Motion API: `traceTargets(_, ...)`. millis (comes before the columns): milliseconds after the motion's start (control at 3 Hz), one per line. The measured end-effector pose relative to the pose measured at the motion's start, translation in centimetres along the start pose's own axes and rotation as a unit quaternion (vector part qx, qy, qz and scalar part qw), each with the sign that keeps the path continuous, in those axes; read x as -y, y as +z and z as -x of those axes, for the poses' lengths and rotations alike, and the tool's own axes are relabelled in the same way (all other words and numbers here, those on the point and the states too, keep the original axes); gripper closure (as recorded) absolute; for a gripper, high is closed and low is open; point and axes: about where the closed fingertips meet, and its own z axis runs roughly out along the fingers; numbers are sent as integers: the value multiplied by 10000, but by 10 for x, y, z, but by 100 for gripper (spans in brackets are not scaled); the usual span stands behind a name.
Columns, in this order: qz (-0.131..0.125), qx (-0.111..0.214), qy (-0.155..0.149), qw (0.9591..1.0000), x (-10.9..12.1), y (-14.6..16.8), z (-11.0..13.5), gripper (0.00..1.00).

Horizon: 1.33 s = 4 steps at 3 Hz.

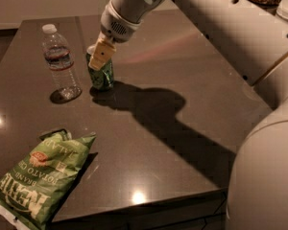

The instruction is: Move green can near water bottle

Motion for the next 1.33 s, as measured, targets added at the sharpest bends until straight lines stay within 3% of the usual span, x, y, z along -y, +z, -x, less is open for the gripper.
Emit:
traceTargets(333, 93, 83, -63, 9999, -3, 7, -1, 32)
traceTargets(667, 104, 73, -66, 9999, -4, 9, -1, 8)
traceTargets(1000, 118, 71, -71, 9999, -4, 11, 0, 0)
traceTargets(1333, 119, 71, -71, 9999, -4, 11, 0, 0)
